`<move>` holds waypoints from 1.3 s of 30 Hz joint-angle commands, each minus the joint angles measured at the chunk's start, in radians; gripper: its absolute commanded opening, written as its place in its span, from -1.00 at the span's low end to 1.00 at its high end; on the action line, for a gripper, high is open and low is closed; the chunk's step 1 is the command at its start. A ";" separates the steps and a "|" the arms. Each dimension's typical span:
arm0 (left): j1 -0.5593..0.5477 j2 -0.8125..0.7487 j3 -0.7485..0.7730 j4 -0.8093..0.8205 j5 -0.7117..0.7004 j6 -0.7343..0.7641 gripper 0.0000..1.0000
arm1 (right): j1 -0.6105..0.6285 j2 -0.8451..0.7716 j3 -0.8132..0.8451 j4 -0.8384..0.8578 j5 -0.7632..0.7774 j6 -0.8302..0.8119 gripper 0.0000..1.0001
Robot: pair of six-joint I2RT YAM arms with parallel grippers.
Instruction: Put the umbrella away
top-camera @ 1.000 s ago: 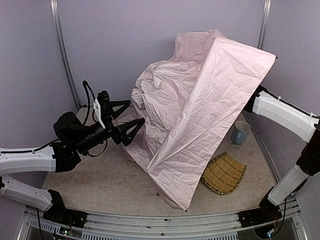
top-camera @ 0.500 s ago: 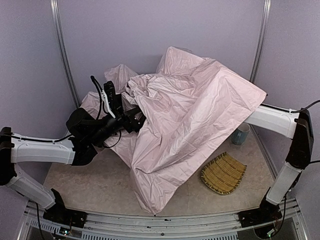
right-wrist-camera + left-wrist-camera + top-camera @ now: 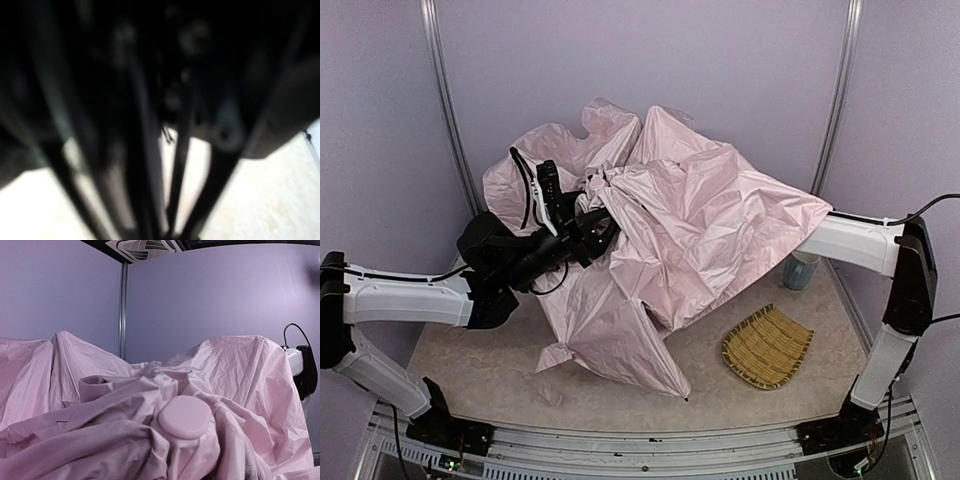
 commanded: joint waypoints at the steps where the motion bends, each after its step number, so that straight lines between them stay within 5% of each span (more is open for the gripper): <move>1: -0.008 -0.060 -0.013 -0.033 0.000 -0.011 -0.59 | 0.044 -0.037 -0.087 0.096 0.093 -0.022 -0.12; 5: 0.021 -0.148 -0.056 -0.061 -0.065 0.032 -0.70 | 0.017 -0.064 -0.174 0.149 0.143 0.030 0.61; 6: 0.031 -0.172 -0.069 -0.069 -0.086 0.043 -0.72 | 0.006 -0.074 -0.203 0.166 0.153 0.046 0.93; 7: 0.042 -0.196 -0.083 -0.075 -0.101 0.051 -0.75 | -0.013 -0.084 -0.234 0.185 0.161 0.062 1.00; 15: 0.180 -0.402 -0.180 -0.160 -0.131 0.062 -0.89 | -0.210 -0.253 -0.500 0.325 0.134 0.187 1.00; 24: 0.256 -0.513 -0.170 -0.418 0.018 0.181 -0.89 | -0.372 -0.554 -0.603 0.350 0.143 0.130 1.00; 29: 0.233 -0.528 -0.159 -0.485 0.131 0.203 -0.88 | -0.372 -0.648 -0.504 0.164 -0.042 -0.010 1.00; 33: 0.110 -0.501 -0.130 -0.499 0.126 0.263 -0.88 | -0.337 -0.628 -0.400 0.088 -0.210 0.015 1.00; 39: -0.085 -0.390 -0.065 -0.414 0.156 0.324 -0.88 | -0.067 -0.486 -0.299 0.016 -0.113 -0.083 1.00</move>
